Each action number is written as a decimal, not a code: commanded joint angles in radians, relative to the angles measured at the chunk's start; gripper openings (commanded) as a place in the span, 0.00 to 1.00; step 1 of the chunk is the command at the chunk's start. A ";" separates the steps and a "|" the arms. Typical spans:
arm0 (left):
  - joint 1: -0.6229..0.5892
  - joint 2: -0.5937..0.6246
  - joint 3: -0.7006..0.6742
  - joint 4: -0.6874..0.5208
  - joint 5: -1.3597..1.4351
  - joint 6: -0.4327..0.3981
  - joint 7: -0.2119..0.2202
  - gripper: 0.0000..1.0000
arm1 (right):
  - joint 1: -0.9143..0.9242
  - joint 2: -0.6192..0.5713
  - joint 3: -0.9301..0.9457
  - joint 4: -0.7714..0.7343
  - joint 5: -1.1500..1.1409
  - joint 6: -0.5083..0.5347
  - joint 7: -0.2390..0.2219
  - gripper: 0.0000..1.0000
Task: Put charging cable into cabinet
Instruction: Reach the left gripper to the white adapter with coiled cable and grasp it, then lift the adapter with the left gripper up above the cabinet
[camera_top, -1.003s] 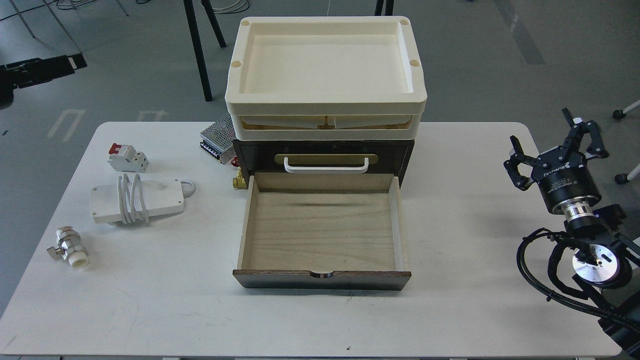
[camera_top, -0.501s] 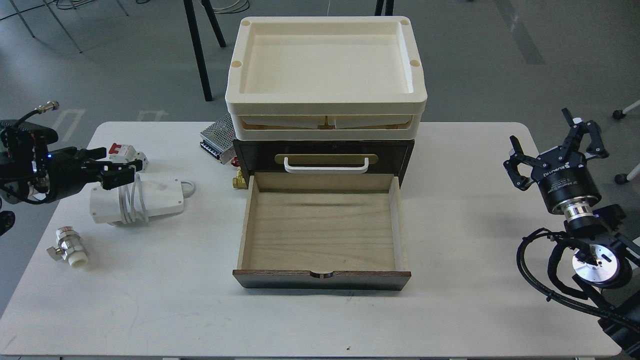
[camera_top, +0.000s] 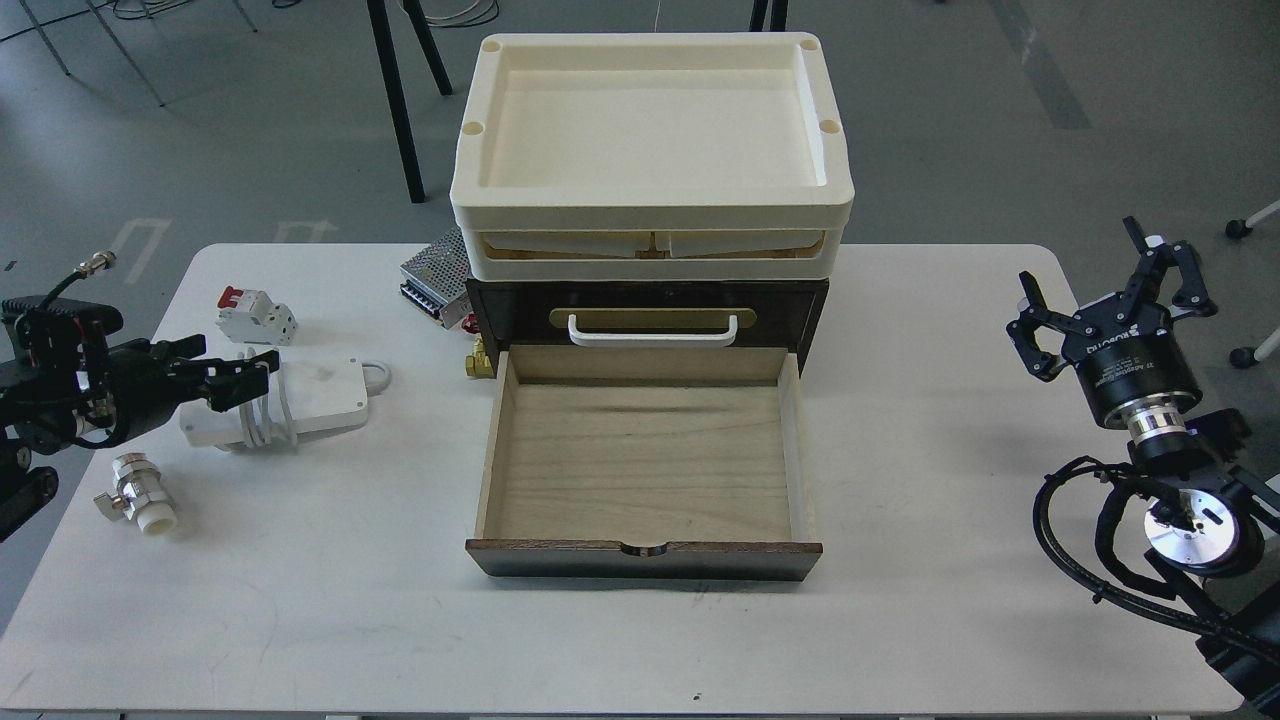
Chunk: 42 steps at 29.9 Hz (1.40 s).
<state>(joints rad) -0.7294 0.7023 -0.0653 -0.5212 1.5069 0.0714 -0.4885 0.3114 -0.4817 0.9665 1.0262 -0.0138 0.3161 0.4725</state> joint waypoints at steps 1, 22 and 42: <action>0.008 -0.049 -0.002 0.052 -0.008 0.002 0.000 0.95 | 0.000 0.000 0.001 0.000 0.000 0.000 0.000 0.99; 0.064 -0.165 0.004 0.185 -0.050 0.051 0.000 0.50 | 0.000 0.000 0.001 0.000 0.000 0.000 0.000 0.99; 0.084 -0.167 -0.007 0.237 -0.112 0.145 0.000 0.06 | 0.000 0.000 0.001 0.000 0.000 0.000 0.000 0.99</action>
<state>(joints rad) -0.6408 0.5260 -0.0696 -0.2827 1.4302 0.2152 -0.4888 0.3114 -0.4817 0.9673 1.0262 -0.0138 0.3160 0.4725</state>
